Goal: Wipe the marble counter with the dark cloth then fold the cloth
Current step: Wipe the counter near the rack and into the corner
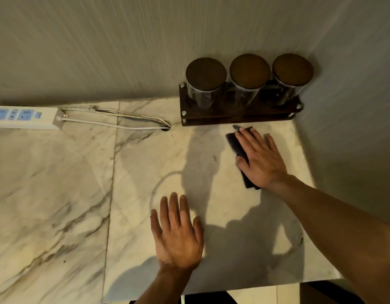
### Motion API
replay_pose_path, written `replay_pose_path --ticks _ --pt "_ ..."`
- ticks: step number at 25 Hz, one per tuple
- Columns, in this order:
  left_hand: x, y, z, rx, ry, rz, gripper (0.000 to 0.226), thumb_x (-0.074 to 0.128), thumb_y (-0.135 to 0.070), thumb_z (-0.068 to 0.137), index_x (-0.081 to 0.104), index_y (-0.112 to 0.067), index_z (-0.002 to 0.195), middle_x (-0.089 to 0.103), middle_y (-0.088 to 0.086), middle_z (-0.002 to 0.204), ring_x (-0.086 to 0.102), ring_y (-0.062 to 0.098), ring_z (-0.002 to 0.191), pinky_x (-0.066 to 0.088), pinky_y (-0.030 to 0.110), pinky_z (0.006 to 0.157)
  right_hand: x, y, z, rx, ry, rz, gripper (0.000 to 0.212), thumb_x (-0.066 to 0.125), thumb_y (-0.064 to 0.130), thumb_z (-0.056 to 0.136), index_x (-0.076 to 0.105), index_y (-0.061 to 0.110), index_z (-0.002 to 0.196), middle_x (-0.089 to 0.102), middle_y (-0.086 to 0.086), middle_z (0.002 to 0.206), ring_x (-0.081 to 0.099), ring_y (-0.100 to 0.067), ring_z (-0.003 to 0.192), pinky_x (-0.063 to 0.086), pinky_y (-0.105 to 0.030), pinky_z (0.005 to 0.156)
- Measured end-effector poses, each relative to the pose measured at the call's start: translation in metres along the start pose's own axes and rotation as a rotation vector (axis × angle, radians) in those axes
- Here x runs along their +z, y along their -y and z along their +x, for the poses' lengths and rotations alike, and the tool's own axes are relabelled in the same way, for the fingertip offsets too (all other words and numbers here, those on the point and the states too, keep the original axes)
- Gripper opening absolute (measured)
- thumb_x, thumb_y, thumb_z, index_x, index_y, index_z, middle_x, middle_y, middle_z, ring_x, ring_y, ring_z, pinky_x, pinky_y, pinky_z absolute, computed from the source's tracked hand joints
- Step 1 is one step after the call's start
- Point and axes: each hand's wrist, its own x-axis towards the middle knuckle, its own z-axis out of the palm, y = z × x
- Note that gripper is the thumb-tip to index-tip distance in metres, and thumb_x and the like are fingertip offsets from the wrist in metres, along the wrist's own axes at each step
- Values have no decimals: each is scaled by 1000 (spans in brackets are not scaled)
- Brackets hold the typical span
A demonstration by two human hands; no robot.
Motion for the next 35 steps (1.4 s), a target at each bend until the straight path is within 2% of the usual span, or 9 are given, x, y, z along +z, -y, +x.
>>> replay_pose_path --ticks 6,11,16,19,22,25,27,32,35 --pt "-1 0 0 -11 13 -5 62 31 -44 92 41 -9 142 40 15 149 28 34 141 24 57 111 1 6 13 224 -37 66 62 19 46 97 2 26 153 0 5 162 -5 -16 147 -4 -46 118" --pt "-3 -1 0 -4 13 -18 63 21 -45 94 41 -8 142 41 16 149 28 35 140 25 57 110 4 6 14 367 -86 119 61 20 42 98 4 20 153 2 -2 162 -2 -23 148 -2 -43 118" --pt "-1 1 0 -3 11 -21 61 31 -43 92 41 -8 141 40 16 149 25 34 141 22 57 111 8 6 13 483 -137 170 62 22 39 98 6 16 153 4 -7 162 -1 -26 147 -2 -42 118" --pt "-2 1 -1 -1 17 -20 63 21 -45 94 40 -8 141 40 16 149 24 34 141 22 57 111 9 6 12 564 -182 203 61 24 36 98 9 11 153 8 -12 161 1 -29 147 -1 -43 118" --pt "-2 2 -1 -4 18 -25 65 17 -46 94 39 -8 141 40 16 149 23 34 141 21 57 112 11 6 12 585 -234 184 61 26 32 99 12 4 151 12 -17 160 4 -33 147 1 -44 118" --pt "-1 1 0 -1 15 -26 65 16 -47 95 39 -7 141 41 16 149 23 34 141 20 57 112 13 7 12 458 -316 191 55 31 21 99 19 1 149 20 -20 157 13 -34 146 12 -46 119" --pt "0 1 0 4 11 -22 65 17 -47 94 38 -8 142 40 16 149 23 34 141 19 57 112 12 6 14 415 -316 209 52 30 17 99 23 2 148 26 -19 155 17 -34 145 15 -46 118" --pt "2 3 -1 5 -4 -15 62 25 -45 94 37 -8 143 38 16 150 22 33 142 18 57 113 10 7 11 595 -342 230 55 35 15 97 23 1 148 23 -19 156 13 -32 146 11 -46 119" --pt "3 2 -1 10 -14 -18 63 33 -44 91 39 -8 142 40 16 149 23 34 142 19 57 112 9 9 7 706 -346 283 55 29 24 100 18 3 150 17 -17 159 7 -30 147 7 -45 119"
